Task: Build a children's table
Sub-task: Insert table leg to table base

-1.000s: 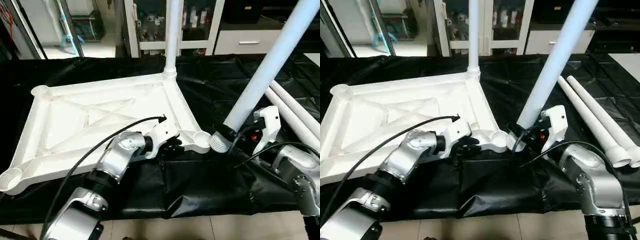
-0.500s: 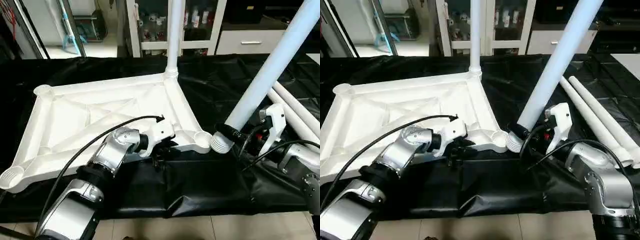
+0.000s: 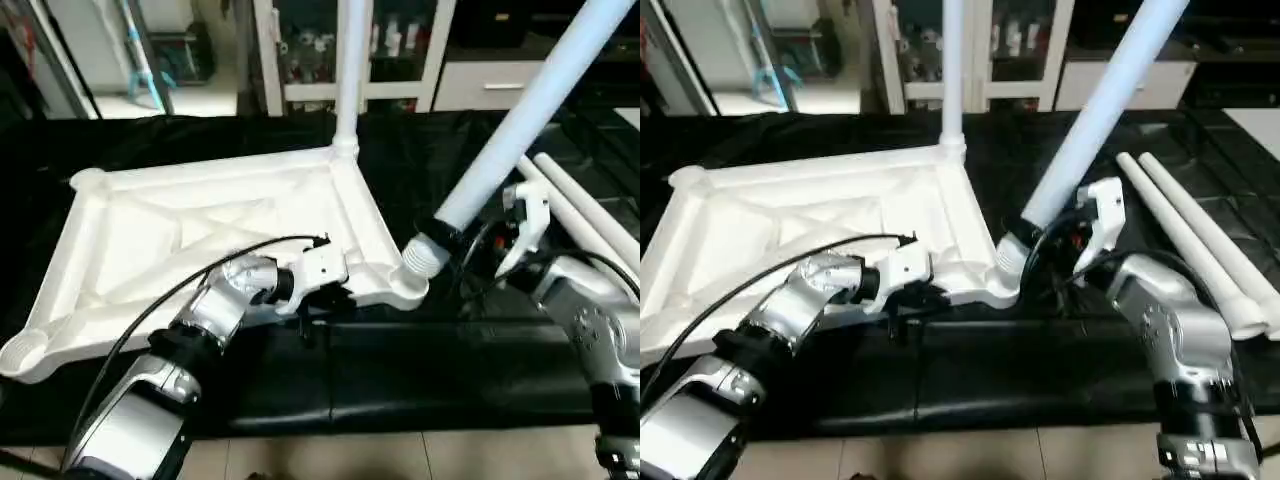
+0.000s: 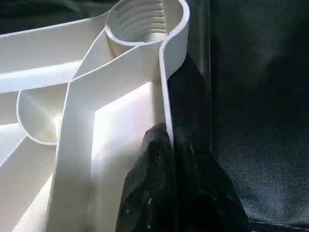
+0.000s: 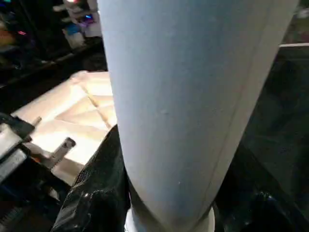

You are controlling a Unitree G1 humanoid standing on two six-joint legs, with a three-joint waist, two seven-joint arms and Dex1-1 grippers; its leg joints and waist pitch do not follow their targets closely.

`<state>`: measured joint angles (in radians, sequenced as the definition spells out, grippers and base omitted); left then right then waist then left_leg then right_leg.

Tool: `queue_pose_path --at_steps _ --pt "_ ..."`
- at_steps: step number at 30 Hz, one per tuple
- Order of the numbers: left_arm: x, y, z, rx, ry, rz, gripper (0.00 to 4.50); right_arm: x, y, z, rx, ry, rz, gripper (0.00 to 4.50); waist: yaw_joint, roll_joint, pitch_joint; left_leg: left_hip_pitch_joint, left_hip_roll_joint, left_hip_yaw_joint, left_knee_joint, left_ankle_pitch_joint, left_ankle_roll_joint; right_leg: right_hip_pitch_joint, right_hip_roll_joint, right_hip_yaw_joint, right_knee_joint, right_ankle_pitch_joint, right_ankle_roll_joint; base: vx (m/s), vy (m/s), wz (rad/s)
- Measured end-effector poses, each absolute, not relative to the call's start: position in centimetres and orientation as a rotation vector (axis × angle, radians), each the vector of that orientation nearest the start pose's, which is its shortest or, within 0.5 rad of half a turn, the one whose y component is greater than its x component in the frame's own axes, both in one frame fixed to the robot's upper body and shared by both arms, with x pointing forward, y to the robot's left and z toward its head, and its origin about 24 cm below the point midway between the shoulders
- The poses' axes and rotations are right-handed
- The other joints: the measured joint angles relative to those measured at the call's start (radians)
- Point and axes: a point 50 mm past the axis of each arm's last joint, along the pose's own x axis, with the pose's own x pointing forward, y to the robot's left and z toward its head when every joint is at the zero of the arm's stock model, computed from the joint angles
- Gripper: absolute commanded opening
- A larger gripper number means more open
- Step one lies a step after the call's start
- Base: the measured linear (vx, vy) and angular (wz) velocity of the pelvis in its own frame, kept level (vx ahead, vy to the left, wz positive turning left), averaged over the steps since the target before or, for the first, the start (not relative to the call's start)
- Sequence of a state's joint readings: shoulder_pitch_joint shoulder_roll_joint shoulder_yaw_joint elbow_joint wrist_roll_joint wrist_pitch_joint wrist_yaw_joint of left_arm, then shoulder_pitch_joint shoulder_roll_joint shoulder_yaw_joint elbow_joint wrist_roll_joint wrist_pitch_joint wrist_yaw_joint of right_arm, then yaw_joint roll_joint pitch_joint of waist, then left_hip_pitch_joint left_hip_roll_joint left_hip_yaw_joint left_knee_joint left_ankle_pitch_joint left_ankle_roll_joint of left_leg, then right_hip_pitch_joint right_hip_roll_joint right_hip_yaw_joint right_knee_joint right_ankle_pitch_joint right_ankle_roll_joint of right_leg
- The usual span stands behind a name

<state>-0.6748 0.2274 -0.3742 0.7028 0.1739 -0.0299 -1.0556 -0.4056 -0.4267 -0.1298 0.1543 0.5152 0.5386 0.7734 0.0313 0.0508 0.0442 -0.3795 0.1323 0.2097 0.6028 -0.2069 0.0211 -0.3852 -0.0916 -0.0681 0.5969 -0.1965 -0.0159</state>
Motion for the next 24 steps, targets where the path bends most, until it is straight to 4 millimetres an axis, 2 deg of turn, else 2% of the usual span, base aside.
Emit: queue_pose_path --at_steps 5,10,13,17,24 --pt "31.6 8.0 4.6 0.649 0.331 -1.39 0.04 31.1 -20.4 10.2 0.244 0.241 0.813 1.89 0.008 -0.003 -0.001 0.001 0.0 0.0 0.0 0.0 0.0 0.002 0.0 0.0 0.0 0.0 0.0 0.0 0.0 0.0" --pt "30.8 8.3 4.3 0.658 0.359 -1.427 0.04 30.8 -20.1 9.9 0.218 0.277 0.881 1.89 0.008 -0.02 -0.005 0.006 0.001 0.001 0.0 -0.003 -0.005 0.005 0.0 0.0 0.0 0.0 0.0 0.0 0.0 0.0" --pt "30.6 8.4 4.4 0.666 0.36 -1.433 0.04 30.7 -19.8 9.8 0.217 0.285 0.925 1.89 0.006 -0.026 -0.007 0.008 0.001 0.001 0.0 -0.003 -0.005 0.007 0.0 0.001 0.0 0.0 0.0 0.0 0.0 0.0" --pt "30.5 8.5 4.4 0.671 0.365 -1.432 0.04 30.4 -19.3 9.3 0.206 0.316 0.976 1.89 0.003 -0.03 -0.007 0.01 0.0 0.002 0.0 -0.003 -0.006 0.009 0.0 0.001 0.0 0.0 0.0 0.0 0.0 0.0" --pt "30.5 8.5 4.5 0.684 0.366 -1.434 0.0 30.1 -20.3 9.2 0.185 0.348 0.977 1.87 0.002 -0.033 -0.007 0.01 0.0 0.002 0.0 -0.003 -0.006 0.009 0.0 0.001 -0.001 0.0 0.0 0.0 0.0 0.0"
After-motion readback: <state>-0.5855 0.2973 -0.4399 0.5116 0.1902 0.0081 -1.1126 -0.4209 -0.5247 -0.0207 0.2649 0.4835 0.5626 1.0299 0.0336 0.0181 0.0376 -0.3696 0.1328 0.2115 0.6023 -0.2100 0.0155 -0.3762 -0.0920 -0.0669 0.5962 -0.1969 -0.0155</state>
